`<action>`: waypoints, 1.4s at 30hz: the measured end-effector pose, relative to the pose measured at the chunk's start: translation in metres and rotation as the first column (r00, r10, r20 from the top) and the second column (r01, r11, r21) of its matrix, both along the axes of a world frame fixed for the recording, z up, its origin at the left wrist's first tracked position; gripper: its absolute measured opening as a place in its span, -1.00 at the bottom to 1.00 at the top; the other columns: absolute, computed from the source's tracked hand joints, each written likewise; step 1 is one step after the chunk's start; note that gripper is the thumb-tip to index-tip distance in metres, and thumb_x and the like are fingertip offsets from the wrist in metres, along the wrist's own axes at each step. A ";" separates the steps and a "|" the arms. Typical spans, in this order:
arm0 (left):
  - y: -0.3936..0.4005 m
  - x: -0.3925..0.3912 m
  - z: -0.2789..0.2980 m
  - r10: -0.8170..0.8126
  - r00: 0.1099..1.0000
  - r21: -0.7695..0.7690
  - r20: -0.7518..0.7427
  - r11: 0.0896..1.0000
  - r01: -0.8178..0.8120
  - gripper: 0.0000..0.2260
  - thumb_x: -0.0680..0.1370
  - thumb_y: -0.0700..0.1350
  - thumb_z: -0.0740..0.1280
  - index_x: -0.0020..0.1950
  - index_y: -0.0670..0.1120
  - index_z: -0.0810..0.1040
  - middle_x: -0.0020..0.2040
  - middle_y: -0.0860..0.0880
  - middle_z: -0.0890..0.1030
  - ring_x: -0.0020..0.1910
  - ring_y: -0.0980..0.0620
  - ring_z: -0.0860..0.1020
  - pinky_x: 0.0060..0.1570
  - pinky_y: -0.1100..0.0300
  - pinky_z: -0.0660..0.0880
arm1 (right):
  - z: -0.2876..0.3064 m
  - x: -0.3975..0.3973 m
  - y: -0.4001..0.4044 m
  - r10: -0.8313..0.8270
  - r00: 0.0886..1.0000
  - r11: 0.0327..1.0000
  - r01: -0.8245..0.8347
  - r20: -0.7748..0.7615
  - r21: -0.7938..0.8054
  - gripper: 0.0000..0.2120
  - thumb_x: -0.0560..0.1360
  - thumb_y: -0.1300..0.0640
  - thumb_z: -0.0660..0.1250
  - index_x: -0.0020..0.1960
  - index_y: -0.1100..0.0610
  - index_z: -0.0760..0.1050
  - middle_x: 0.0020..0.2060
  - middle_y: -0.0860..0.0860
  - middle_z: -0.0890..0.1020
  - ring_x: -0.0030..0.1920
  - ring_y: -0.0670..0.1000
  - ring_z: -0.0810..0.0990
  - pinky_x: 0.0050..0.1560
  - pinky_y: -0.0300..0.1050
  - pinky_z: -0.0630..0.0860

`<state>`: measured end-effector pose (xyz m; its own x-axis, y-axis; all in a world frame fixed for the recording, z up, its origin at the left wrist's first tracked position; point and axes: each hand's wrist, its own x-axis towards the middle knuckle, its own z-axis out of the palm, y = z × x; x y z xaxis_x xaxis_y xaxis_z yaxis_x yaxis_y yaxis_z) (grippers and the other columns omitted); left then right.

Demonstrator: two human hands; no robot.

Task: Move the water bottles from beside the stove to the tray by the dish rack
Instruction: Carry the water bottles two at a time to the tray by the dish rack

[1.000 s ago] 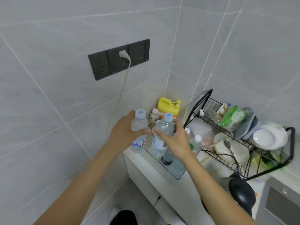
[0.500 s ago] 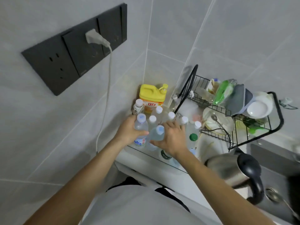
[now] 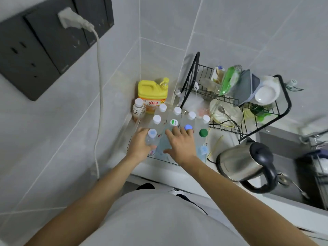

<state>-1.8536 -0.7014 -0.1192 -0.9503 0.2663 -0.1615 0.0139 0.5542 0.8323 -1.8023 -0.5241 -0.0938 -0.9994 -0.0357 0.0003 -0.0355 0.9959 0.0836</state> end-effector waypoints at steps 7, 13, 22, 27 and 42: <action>-0.005 -0.002 0.009 -0.112 0.979 -0.151 -0.169 0.985 0.086 -0.62 0.43 -0.10 0.59 0.19 0.06 0.57 0.18 0.01 0.45 0.14 -0.02 0.51 0.08 0.05 0.53 | 0.008 -0.011 0.013 0.096 0.995 0.995 -0.096 -0.019 -0.040 -0.61 0.54 -0.26 0.36 0.08 0.07 0.51 -0.18 0.07 0.66 -0.09 0.20 0.61 0.10 0.12 0.36; -0.004 -0.009 0.030 -0.222 0.934 -0.274 -0.279 0.951 0.144 -0.74 0.50 0.02 0.55 -0.04 -0.08 0.55 -0.19 0.00 0.60 -0.22 -0.06 0.50 -0.31 0.14 0.31 | 0.012 -0.014 0.013 0.126 0.992 0.985 -0.125 0.000 -0.119 -0.66 0.59 -0.16 0.35 0.10 0.11 0.49 -0.13 0.11 0.70 -0.02 0.22 0.63 0.10 0.08 0.34; -0.002 -0.016 0.044 -0.348 0.899 -0.385 -0.266 0.893 0.232 -0.71 0.49 -0.07 0.55 -0.12 -0.06 0.42 -0.28 0.01 0.47 -0.24 -0.16 0.44 -0.31 0.06 0.23 | 0.014 -0.010 0.021 0.166 0.986 0.972 -0.161 0.015 -0.174 -0.71 0.57 -0.08 0.38 0.15 0.10 0.48 -0.01 0.08 0.68 0.08 0.21 0.57 0.09 0.10 0.33; -0.004 -0.017 0.045 -0.374 0.892 -0.396 -0.255 0.882 0.257 -0.67 0.50 -0.11 0.53 -0.14 -0.02 0.35 -0.29 0.02 0.43 -0.24 -0.17 0.42 -0.31 0.06 0.24 | 0.013 -0.010 0.020 0.178 0.984 0.965 -0.174 0.003 -0.194 -0.70 0.57 -0.08 0.39 0.15 0.10 0.48 -0.02 0.07 0.66 0.08 0.19 0.57 0.07 0.08 0.32; -0.003 -0.018 0.043 -0.374 0.896 -0.383 -0.237 0.884 0.267 -0.66 0.49 -0.15 0.52 -0.12 0.05 0.33 -0.22 0.03 0.47 -0.22 -0.14 0.44 -0.28 0.08 0.29 | 0.010 -0.011 0.025 0.218 0.975 0.945 -0.221 -0.040 -0.241 -0.68 0.49 -0.01 0.49 0.17 0.08 0.52 -0.06 0.04 0.65 0.04 0.18 0.58 -0.02 0.03 0.29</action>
